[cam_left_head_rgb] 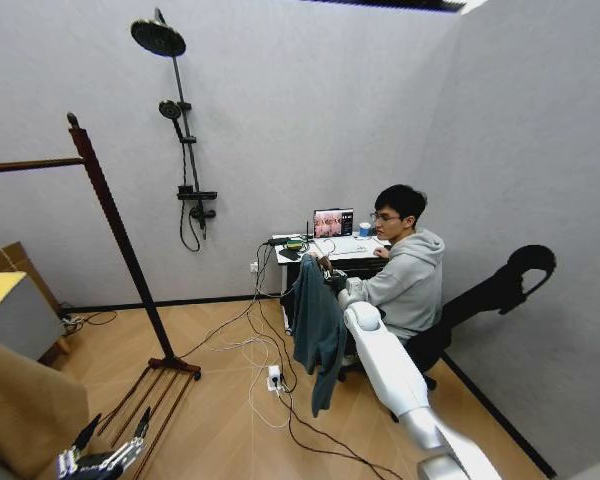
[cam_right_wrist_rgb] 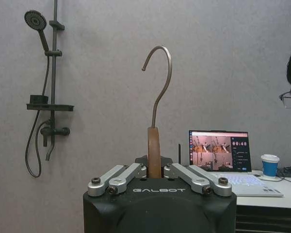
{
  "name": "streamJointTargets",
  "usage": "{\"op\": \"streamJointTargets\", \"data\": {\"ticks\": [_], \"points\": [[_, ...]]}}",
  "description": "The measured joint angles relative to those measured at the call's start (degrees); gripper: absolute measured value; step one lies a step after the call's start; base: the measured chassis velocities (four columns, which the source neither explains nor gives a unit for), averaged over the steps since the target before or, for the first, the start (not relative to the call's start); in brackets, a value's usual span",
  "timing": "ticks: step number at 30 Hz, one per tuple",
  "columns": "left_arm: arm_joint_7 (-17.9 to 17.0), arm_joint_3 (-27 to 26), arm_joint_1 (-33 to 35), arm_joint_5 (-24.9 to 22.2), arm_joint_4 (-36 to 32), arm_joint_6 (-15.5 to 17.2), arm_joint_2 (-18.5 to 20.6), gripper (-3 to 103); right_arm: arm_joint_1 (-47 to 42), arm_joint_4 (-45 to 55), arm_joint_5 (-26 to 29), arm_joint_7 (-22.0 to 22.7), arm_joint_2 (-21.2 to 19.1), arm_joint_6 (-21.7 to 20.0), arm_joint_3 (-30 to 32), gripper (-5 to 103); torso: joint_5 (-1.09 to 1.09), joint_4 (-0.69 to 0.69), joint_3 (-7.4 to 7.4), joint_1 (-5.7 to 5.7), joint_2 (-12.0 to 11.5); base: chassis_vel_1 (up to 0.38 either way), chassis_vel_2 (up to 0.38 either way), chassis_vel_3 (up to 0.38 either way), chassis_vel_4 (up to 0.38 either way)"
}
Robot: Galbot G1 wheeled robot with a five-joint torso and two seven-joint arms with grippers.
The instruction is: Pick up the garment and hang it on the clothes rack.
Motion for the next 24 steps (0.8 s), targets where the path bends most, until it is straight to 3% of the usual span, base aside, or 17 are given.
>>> {"op": "streamJointTargets", "data": {"ticks": [9,14,24], "points": [[0.00,0.00,0.00,0.00,0.00,0.00,0.00,100,-7.79,16.81,4.97,3.07,-2.41,-4.45,-1.41,10,0.01,0.02,0.00,0.00,0.00,0.000,0.000,0.000,0.000],[0.00,0.00,0.00,0.00,0.00,0.00,0.00,100,-14.97,30.79,7.70,4.58,-5.65,-7.32,-0.17,10,0.00,0.01,-0.01,0.00,0.00,0.000,0.000,0.000,0.000],[0.00,0.00,0.00,0.00,0.00,-0.01,0.00,100,-27.47,40.43,7.58,4.29,-8.83,-8.19,5.68,10,0.01,-0.01,-0.02,-0.01,0.01,0.000,0.000,0.000,0.000]]}}
